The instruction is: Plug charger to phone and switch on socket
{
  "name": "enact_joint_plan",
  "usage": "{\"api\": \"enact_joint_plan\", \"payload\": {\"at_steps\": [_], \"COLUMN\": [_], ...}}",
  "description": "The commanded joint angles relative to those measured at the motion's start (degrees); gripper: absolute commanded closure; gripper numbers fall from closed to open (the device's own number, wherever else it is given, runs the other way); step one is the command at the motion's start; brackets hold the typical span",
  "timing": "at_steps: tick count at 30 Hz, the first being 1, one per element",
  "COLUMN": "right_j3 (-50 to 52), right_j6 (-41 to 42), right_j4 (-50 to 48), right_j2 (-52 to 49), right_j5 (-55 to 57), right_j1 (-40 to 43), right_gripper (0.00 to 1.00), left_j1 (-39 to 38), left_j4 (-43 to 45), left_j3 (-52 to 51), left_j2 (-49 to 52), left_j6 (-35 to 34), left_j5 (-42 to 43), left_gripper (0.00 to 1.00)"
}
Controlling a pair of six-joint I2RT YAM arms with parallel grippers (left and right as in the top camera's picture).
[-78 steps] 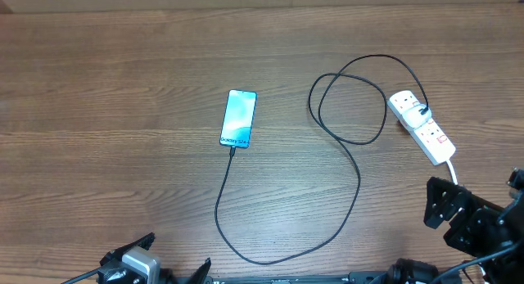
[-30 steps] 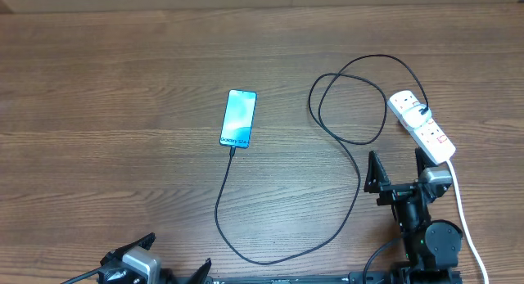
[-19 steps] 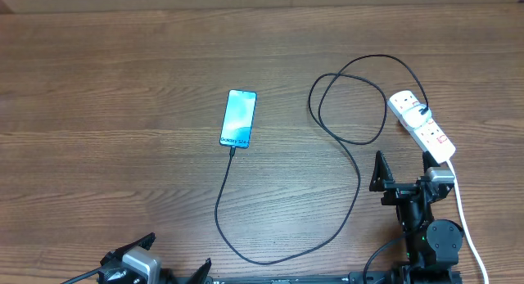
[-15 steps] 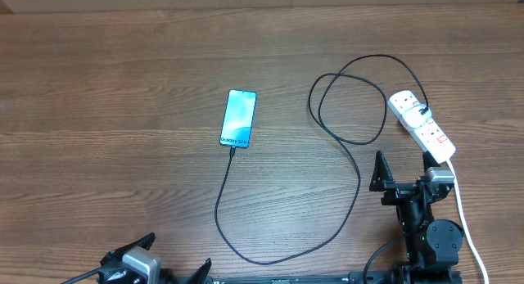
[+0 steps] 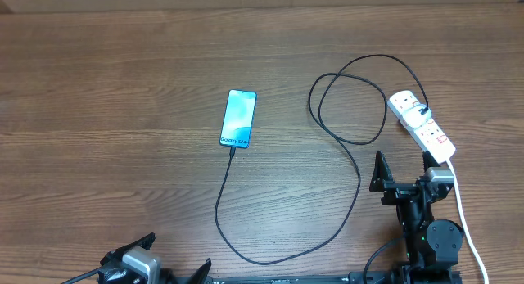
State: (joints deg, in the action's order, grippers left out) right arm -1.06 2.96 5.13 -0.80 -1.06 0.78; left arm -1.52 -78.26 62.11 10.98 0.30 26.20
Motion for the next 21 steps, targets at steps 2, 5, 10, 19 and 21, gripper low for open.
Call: {"api": "enact_joint_plan", "payload": {"at_steps": [2,5,10,19,21], "right_j3": [0.6,0.6,0.6,0.6,0.6], "right_j6": [-0.2,-0.2,-0.2,-0.2,-0.2], "right_j4": [-0.3,-0.3,-0.3,-0.3,-0.3], "right_j2": [0.6,0.6,0.6,0.6,0.6], "right_j5": [0.5,0.5,0.5,0.5,0.5], "right_j1": [0.3,0.3,0.3,0.3,0.3], "right_gripper": [0.0,0.0,0.0,0.0,0.0], "left_j1": [-0.3,-0.3,-0.3,-0.3,-0.3], "left_j4": [0.0,0.0,-0.7,-1.7,-1.6], "left_j3": [-0.1,-0.1,-0.1,-0.1,-0.1], "left_j2": [-0.4,-0.4,-0.4,-0.5,-0.6], "left_j6": [0.8,0.8,1.0,1.0,0.6], "left_j5": [0.6,0.7,0.4,0.4,0.8], "left_gripper": [0.01,0.0,0.24,0.0,0.0]}}
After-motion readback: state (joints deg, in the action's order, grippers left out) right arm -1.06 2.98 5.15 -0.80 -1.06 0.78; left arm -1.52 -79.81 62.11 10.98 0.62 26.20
